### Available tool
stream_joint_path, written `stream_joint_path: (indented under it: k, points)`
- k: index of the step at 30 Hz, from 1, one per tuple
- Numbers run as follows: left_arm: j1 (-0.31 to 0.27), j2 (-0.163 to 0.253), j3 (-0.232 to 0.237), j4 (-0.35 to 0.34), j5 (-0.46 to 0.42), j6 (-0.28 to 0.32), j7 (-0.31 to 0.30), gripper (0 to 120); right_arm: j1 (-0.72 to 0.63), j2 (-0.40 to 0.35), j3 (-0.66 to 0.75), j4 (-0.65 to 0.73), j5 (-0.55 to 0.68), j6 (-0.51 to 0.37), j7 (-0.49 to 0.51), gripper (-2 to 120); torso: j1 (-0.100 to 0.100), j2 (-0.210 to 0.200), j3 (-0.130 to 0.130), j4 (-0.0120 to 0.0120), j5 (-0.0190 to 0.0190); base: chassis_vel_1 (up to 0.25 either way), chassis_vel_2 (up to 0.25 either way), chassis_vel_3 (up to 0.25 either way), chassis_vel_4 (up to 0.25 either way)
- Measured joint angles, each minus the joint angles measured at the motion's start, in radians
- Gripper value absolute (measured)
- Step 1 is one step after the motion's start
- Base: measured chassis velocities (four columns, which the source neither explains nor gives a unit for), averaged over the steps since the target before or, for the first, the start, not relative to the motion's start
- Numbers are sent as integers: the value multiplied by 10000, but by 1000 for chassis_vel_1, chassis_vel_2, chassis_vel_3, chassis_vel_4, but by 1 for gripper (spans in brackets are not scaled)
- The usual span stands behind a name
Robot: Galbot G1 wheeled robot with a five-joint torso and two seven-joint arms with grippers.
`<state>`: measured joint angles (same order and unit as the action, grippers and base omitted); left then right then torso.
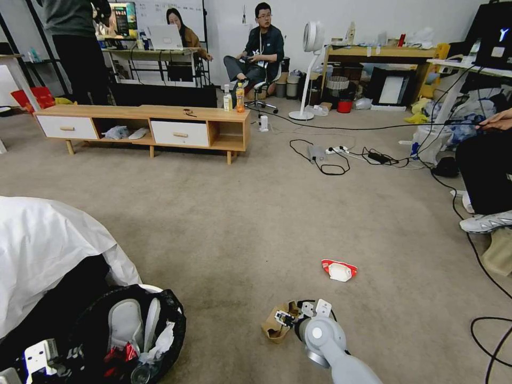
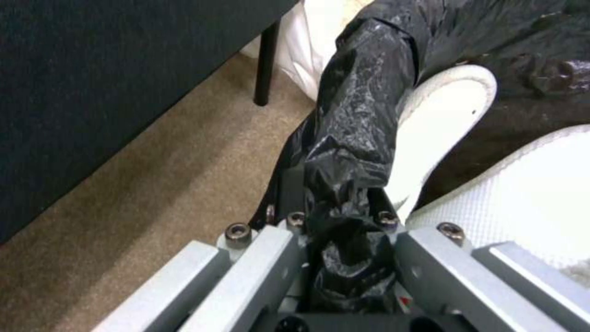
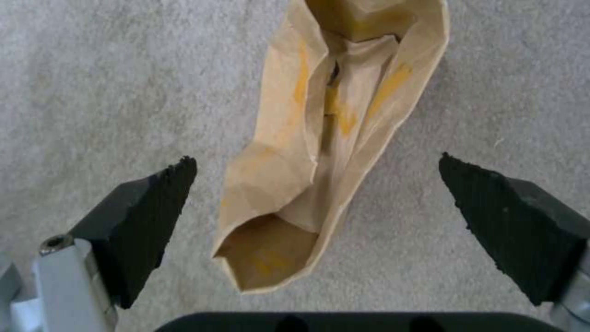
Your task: Pick up the trash bin and place the garbage on the floor into it.
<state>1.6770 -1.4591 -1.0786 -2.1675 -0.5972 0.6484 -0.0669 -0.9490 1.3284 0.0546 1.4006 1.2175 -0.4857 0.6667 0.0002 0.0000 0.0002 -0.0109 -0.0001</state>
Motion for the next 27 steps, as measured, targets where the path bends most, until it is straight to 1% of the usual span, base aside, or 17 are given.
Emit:
stream_joint_path:
  k: [15,27]
  points:
    - [31,12,-32,-30,-27,-6,4,1,226,234,-96,-688,-373,88,-437,100,0,0,0,0,0,0,0,0,0]
    - [-11,27,-30,7,-41,-10,5,1,565,569,-259,-1526,-721,188,-700,100,0,0,0,0,0,0,0,0,0]
